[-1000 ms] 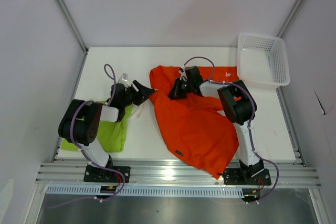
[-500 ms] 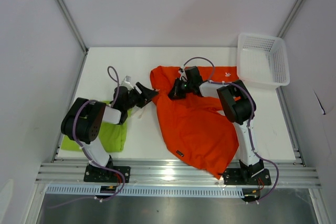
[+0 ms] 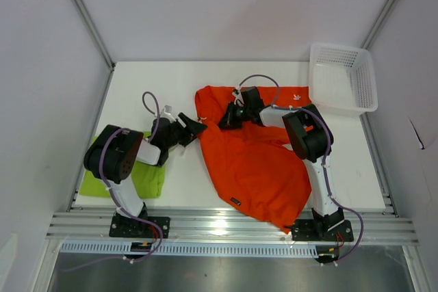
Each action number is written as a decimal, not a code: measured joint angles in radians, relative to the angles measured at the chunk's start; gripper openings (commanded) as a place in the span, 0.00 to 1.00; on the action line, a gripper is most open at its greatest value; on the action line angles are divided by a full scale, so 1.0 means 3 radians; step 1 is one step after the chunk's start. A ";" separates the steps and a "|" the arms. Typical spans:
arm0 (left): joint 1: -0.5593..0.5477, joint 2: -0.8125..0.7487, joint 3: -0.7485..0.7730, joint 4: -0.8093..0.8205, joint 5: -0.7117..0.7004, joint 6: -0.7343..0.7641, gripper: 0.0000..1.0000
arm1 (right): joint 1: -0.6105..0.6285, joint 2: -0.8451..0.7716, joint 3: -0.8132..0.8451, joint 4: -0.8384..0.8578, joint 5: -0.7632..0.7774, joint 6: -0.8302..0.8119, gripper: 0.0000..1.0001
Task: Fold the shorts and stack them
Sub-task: Flatten the shorts out
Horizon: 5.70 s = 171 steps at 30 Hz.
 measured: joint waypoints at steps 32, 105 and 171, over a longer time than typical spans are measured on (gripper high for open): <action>-0.0607 -0.0381 0.2148 -0.3655 -0.1265 0.1180 0.31 | -0.0006 0.0017 0.0089 -0.0167 0.0017 -0.0093 0.02; -0.0436 -0.1503 0.0533 -0.2551 0.0355 0.0927 0.09 | -0.0081 0.0243 0.0329 -0.0203 -0.0314 -0.0027 0.00; 0.0005 -0.1916 -0.0721 -0.1462 0.0060 0.0715 0.67 | -0.0013 0.0031 0.0132 -0.0225 -0.0075 -0.0086 0.06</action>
